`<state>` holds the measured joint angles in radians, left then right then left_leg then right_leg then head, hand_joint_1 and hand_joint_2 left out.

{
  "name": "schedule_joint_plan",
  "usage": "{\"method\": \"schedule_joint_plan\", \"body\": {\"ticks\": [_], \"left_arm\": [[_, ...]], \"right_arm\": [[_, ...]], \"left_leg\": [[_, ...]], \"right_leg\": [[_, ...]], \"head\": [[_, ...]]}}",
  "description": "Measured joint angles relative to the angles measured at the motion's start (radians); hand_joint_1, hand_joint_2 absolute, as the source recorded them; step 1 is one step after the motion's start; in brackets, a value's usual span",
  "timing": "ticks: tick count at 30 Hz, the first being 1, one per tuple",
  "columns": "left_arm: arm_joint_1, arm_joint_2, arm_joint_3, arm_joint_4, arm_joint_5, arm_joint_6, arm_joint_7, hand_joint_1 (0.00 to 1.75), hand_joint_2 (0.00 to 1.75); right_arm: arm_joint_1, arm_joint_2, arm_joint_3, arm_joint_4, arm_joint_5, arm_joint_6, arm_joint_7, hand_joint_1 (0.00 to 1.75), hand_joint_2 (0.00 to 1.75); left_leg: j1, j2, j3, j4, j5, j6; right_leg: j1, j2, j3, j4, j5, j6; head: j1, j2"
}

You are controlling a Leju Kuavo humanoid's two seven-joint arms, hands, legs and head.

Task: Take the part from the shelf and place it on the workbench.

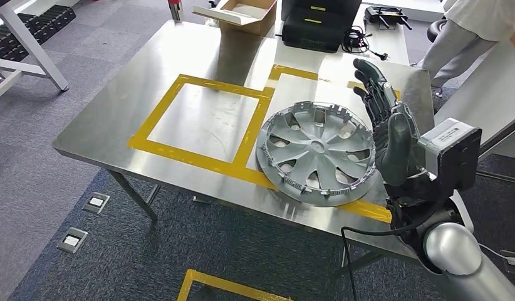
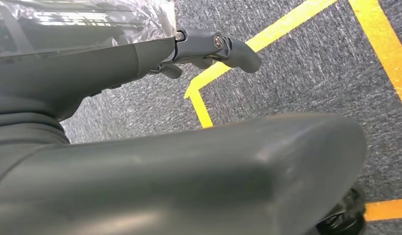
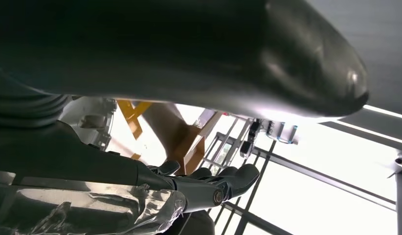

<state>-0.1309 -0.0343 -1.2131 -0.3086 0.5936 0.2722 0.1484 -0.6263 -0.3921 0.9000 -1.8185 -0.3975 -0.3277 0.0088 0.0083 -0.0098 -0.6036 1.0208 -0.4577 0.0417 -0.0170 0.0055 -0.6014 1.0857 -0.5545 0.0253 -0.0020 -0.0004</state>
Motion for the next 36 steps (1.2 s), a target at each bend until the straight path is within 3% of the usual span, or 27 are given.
{"method": "schedule_joint_plan", "body": {"ticks": [2, 3, 4, 5, 7, 9, 13, 15, 17, 18, 19, 20, 23, 25, 27, 29, 31, 33, 34, 35, 36], "left_arm": [[-0.001, 0.000, 0.002, 0.000, 0.003, 0.000, -0.001, 0.00, 0.00], [-0.001, 0.000, 0.003, 0.000, 0.004, 0.000, -0.001, 0.00, 0.00], [-0.001, 0.000, 0.004, 0.000, 0.005, 0.000, -0.001, 0.00, 0.00], [-0.001, 0.000, 0.005, 0.000, 0.005, 0.000, -0.001, 0.00, 0.00], [-0.001, -0.001, 0.007, 0.000, 0.008, 0.000, -0.001, 0.00, 0.00], [-0.002, -0.002, 0.011, 0.000, 0.010, 0.001, 0.000, 0.00, 0.00], [0.000, -0.004, 0.019, -0.001, 0.011, 0.001, 0.002, 0.00, 0.00], [0.001, -0.003, 0.021, 0.000, 0.011, 0.001, 0.002, 0.00, 0.00], [0.001, -0.003, 0.022, 0.000, 0.011, 0.001, 0.002, 0.00, 0.00], [0.001, -0.003, 0.022, 0.000, 0.011, 0.001, 0.002, 0.00, 0.00], [0.001, -0.003, 0.022, 0.000, 0.011, 0.001, 0.002, 0.00, 0.00], [0.001, -0.003, 0.022, 0.000, 0.011, 0.001, 0.002, 0.00, 0.00], [-0.002, -0.003, 0.023, 0.000, 0.011, 0.001, 0.002, 0.00, 0.00], [-0.004, -0.002, 0.023, 0.000, 0.011, 0.001, 0.002, 0.00, 0.00], [-0.004, -0.003, 0.023, 0.000, 0.011, 0.001, 0.002, 0.00, 0.00], [-0.004, -0.003, 0.023, -0.001, 0.011, 0.002, 0.002, 0.00, 0.00], [-0.006, -0.004, 0.024, -0.001, 0.012, 0.005, 0.003, 0.00, 0.00], [-0.005, -0.004, 0.024, -0.001, 0.013, 0.008, 0.005, 0.00, 0.00], [-0.005, -0.005, 0.024, -0.001, 0.014, 0.009, 0.006, 0.00, 0.00], [-0.005, -0.005, 0.024, -0.001, 0.014, 0.010, 0.006, 0.00, 0.00], [-0.005, -0.005, 0.024, -0.001, 0.014, 0.010, 0.006, 0.00, 0.00]], "right_arm": [[0.012, -0.013, -0.003, -0.014, 0.000, 0.002, -0.001, 0.00, 0.00], [0.020, -0.019, -0.004, -0.019, 0.000, 0.002, -0.001, 0.00, 0.00], [0.027, -0.025, -0.005, -0.023, 0.000, 0.003, -0.001, 0.00, 0.00], [0.032, -0.030, -0.006, -0.027, 0.000, 0.003, -0.001, 0.00, 0.00], [0.035, -0.039, -0.010, -0.035, 0.000, 0.005, -0.001, 0.00, 0.00], [0.038, -0.044, -0.016, -0.043, 0.000, 0.006, -0.001, 0.00, 0.00], [0.044, -0.051, -0.025, -0.054, 0.000, 0.006, -0.002, 0.00, 0.00], [0.046, -0.052, -0.026, -0.058, 0.000, 0.007, -0.002, 0.00, 0.00], [0.049, -0.052, -0.026, -0.061, 0.000, 0.007, -0.002, 0.00, 0.00], [0.051, -0.053, -0.026, -0.061, 0.000, 0.008, -0.002, 0.00, 0.00], [0.053, -0.053, -0.026, -0.062, 0.000, 0.008, -0.002, 0.00, 0.00], [0.055, -0.053, -0.026, -0.062, 0.000, 0.008, -0.002, 0.00, 0.00], [0.057, -0.054, -0.028, -0.065, 0.000, 0.008, -0.002, 0.00, 0.00], [0.057, -0.056, -0.030, -0.069, 0.000, 0.008, -0.002, 0.00, 0.00], [0.058, -0.057, -0.031, -0.070, 0.000, 0.008, -0.002, 0.00, 0.00], [0.058, -0.059, -0.032, -0.070, 0.000, 0.008, -0.002, 0.00, 0.00], [0.059, -0.061, -0.032, -0.070, 0.001, 0.008, -0.002, 0.00, 0.00], [0.062, -0.062, -0.032, -0.070, 0.001, 0.008, -0.001, 0.00, 0.00], [0.063, -0.063, -0.031, -0.070, 0.001, 0.008, 0.000, 0.00, 0.00], [0.064, -0.063, -0.031, -0.070, 0.001, 0.008, 0.000, 0.00, 0.00], [0.064, -0.063, -0.031, -0.070, 0.001, 0.008, 0.001, 0.00, 0.00]], "left_leg": [[0.000, 0.000, -0.003, -0.001, 0.002, 0.002], [0.000, 0.000, -0.003, 0.000, 0.003, 0.001], [-0.001, 0.000, -0.004, 0.000, 0.004, 0.000], [0.000, 0.000, -0.005, 0.001, 0.005, -0.001], [-0.001, 0.000, -0.006, 0.003, 0.007, -0.007], [-0.002, 0.000, -0.010, 0.004, 0.013, -0.017], [0.001, -0.002, -0.018, 0.006, 0.017, -0.045], [0.002, -0.001, -0.037, 0.061, -0.039, -0.056], [0.005, 0.000, -0.072, 0.186, -0.124, -0.064], [0.006, 0.000, -0.083, 0.241, -0.150, -0.067], [0.006, 0.000, -0.081, 0.268, -0.158, -0.069], [0.006, 0.000, -0.061, 0.257, -0.147, -0.069], [0.005, -0.001, 0.063, 0.072, -0.088, -0.061], [0.001, -0.002, 0.106, -0.002, -0.082, -0.050], [-0.002, -0.003, 0.102, -0.008, -0.073, -0.036], [0.000, 0.000, 0.089, -0.014, -0.054, -0.020], [0.001, 0.003, 0.068, -0.017, -0.034, -0.008], [-0.002, 0.004, 0.041, -0.016, -0.015, -0.003], [-0.004, 0.004, 0.026, -0.015, -0.006, -0.002], [-0.007, 0.004, 0.013, -0.014, 0.004, -0.002], [-0.010, 0.004, 0.000, -0.013, 0.013, -0.002]], "right_leg": [[-0.001, 0.000, -0.054, 0.128, -0.064, 0.003], [-0.001, 0.000, -0.074, 0.178, -0.079, 0.004], [-0.001, 0.000, -0.080, 0.195, -0.074, 0.004], [-0.001, -0.001, -0.067, 0.172, -0.049, 0.003], [-0.001, -0.001, 0.000, 0.044, 0.015, -0.002], [0.003, 0.000, 0.050, -0.057, 0.047, -0.011], [0.006, -0.001, 0.048, -0.081, 0.065, -0.037], [0.001, -0.005, 0.040, -0.089, 0.079, -0.052], [0.003, -0.008, 0.026, -0.089, 0.090, -0.059], [0.003, -0.009, 0.018, -0.087, 0.096, -0.059], [0.004, -0.010, 0.008, -0.084, 0.101, -0.059], [0.003, -0.010, -0.001, -0.081, 0.106, -0.057], [0.004, -0.010, -0.026, -0.066, 0.116, -0.047], [0.006, -0.011, -0.035, -0.061, 0.127, -0.035], [0.005, -0.011, -0.039, -0.065, 0.141, -0.022], [0.002, -0.010, -0.049, -0.052, 0.120, -0.010], [0.001, -0.010, -0.077, 0.031, 0.040, -0.003], [0.001, -0.009, -0.112, 0.160, -0.036, 0.001], [0.002, -0.009, -0.117, 0.203, -0.046, 0.001], [0.002, -0.009, -0.107, 0.213, -0.035, -0.001], [0.004, -0.009, -0.077, 0.184, -0.009, -0.006]], "head": [[0.003, 0.000], [0.004, 0.000], [0.004, 0.000], [0.005, 0.000], [0.006, 0.000], [0.006, 0.000], [0.005, 0.000], [-0.001, 0.000], [-0.008, 0.000], [-0.010, 0.000], [-0.011, 0.000], [-0.012, 0.000], [-0.018, 0.000], [-0.020, 0.000], [-0.020, 0.000], [-0.017, 0.000], [-0.007, 0.000], [0.001, 0.000], [0.002, 0.000], [0.003, 0.000], [0.003, 0.000]]}}
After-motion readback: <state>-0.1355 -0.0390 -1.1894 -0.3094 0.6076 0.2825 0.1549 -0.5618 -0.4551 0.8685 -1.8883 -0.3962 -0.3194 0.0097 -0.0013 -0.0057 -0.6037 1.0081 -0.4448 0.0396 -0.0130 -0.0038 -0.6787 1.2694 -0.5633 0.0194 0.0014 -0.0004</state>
